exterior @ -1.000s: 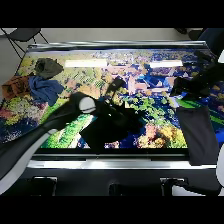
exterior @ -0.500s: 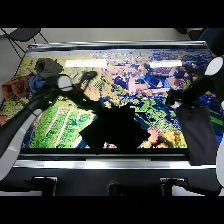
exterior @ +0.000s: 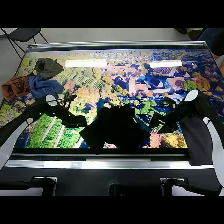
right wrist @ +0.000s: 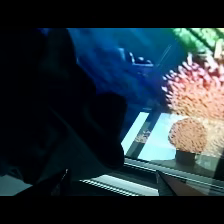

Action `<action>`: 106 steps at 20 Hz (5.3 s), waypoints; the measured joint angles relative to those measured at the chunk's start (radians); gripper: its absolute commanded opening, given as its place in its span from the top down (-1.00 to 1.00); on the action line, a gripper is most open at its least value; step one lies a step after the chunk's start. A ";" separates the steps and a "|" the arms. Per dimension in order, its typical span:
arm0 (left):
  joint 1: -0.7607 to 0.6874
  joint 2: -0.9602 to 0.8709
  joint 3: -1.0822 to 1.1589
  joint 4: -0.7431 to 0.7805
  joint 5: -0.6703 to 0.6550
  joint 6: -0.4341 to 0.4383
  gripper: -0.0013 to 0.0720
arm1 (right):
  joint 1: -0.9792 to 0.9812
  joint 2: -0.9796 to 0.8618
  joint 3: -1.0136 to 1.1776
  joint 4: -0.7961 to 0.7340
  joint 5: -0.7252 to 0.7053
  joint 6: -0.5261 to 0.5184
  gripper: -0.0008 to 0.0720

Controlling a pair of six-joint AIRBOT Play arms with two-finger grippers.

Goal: Fold the shirts.

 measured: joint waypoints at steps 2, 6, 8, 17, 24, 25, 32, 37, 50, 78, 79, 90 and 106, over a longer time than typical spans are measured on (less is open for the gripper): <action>-0.010 -0.021 -0.016 -0.030 0.016 0.009 -0.54 | 0.000 0.000 -0.018 0.019 -0.007 -0.021 -0.88; -0.039 -0.050 -0.031 -0.057 0.035 0.026 0.74 | 0.000 0.000 -0.044 0.051 -0.035 -0.049 -0.86; -0.051 -0.055 -0.034 -0.052 0.042 0.034 0.87 | 0.000 0.000 -0.075 0.066 -0.066 -0.050 -0.84; -0.063 0.011 -0.034 -0.068 0.048 0.046 0.88 | 0.002 0.013 -0.207 0.184 -0.196 -0.055 0.85; -0.035 0.430 0.187 -0.053 0.240 0.018 0.88 | -0.001 0.333 0.067 0.170 -0.355 -0.093 0.85; -0.019 0.498 0.247 -0.026 0.286 -0.010 0.88 | -0.002 0.394 0.147 0.142 -0.412 -0.088 0.85; 0.095 0.846 0.555 0.097 0.513 -0.179 0.88 | -0.002 0.716 0.563 -0.122 -0.614 0.106 0.84; 0.109 0.914 0.594 0.139 0.584 -0.200 0.88 | -0.002 0.779 0.615 -0.174 -0.445 0.166 0.84; 0.098 0.377 0.487 0.353 0.556 -0.122 0.87 | 0.000 0.542 0.124 -0.266 -0.063 0.307 0.84; 0.320 0.096 -0.117 -0.006 -0.066 -0.037 -0.43 | -0.348 0.040 0.070 -0.007 -0.245 0.057 -0.39; 0.314 0.101 -0.161 -0.042 -0.035 -0.023 -0.43 | -0.349 0.040 0.069 -0.013 -0.227 0.048 -0.39; 0.253 0.103 -0.272 -0.196 0.251 0.015 0.87 | -0.287 0.036 -0.048 -0.030 -0.256 0.026 -0.43; 0.251 0.166 -0.272 -0.208 0.267 0.051 0.87 | -0.220 -0.012 -0.109 -0.159 -0.452 0.104 -0.33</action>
